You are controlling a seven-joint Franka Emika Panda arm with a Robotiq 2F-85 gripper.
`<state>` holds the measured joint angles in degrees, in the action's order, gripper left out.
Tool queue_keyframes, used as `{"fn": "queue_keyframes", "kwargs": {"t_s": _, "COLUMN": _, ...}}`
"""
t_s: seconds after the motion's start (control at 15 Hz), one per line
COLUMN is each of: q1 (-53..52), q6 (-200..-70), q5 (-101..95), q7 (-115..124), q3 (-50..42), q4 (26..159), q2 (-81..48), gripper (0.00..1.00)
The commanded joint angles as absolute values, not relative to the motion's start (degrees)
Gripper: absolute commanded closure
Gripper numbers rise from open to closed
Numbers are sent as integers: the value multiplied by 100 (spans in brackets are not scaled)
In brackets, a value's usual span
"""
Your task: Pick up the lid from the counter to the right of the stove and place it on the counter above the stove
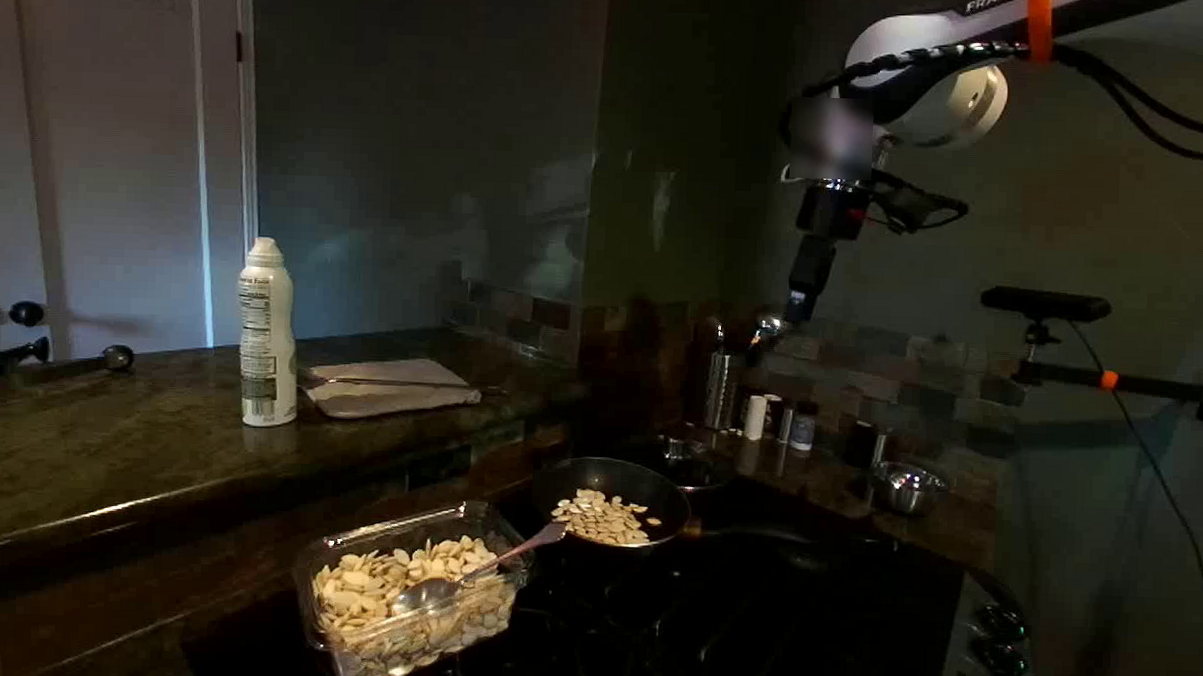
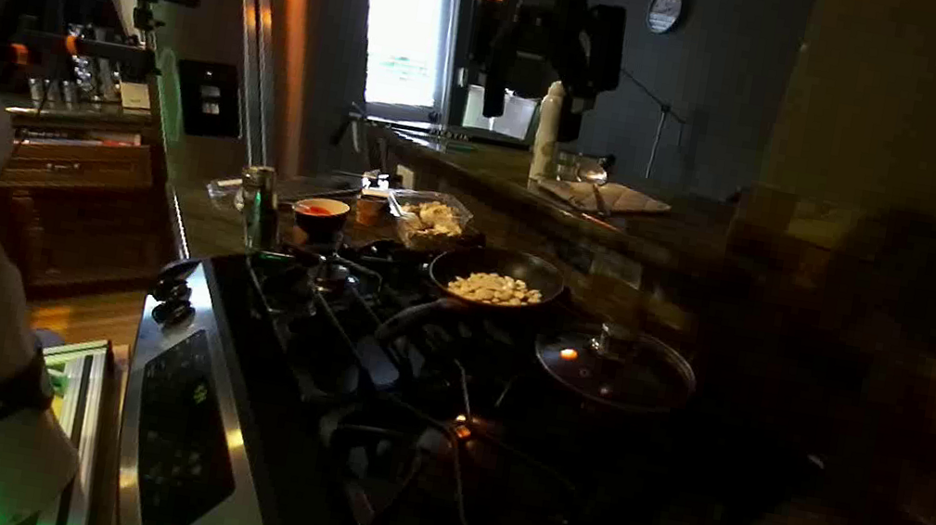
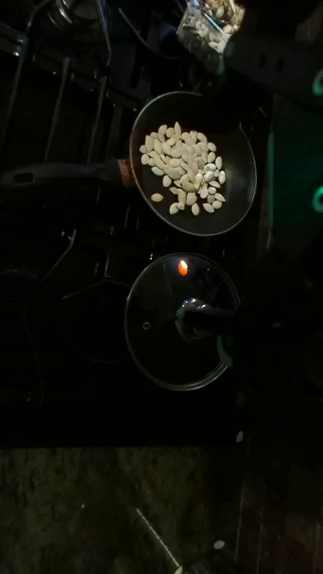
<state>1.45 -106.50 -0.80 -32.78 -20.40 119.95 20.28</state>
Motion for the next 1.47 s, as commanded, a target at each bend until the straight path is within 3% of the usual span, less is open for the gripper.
{"fn": "queue_keyframes", "kwargs": {"t_s": 0.0, "q1": 331, "q6": -10637, "q5": -13, "q7": -3333, "q3": -1886, "q4": 11981, "q2": 1998, "gripper": 0}}
{"fn": "queue_keyframes", "kwargs": {"t_s": 0.4, "q1": 298, "q6": -10929, "q5": 275, "q7": -3257, "q3": -1957, "q4": 11903, "q2": 1783, "gripper": 0}}
{"fn": "queue_keyframes", "kwargs": {"t_s": 1.0, "q1": 594, "q6": -12586, "q5": 1423, "q7": -2917, "q3": -1715, "q4": 11119, "q2": -509, "gripper": 0}}
{"fn": "queue_keyframes", "kwargs": {"t_s": 1.13, "q1": 808, "q6": -11755, "q5": 1441, "q7": -2877, "q3": -1586, "q4": 10649, "q2": -893, "gripper": 0}}
{"fn": "queue_keyframes", "kwargs": {"t_s": 1.2, "q1": 825, "q6": -12356, "q5": 1254, "q7": -2937, "q3": -1478, "q4": 11197, "q2": -470, "gripper": 0}}
{"fn": "queue_keyframes", "kwargs": {"t_s": 1.4, "q1": 978, "q6": -11980, "q5": 1265, "q7": -2912, "q3": -1389, "q4": 10798, "q2": -840, "gripper": 0}}
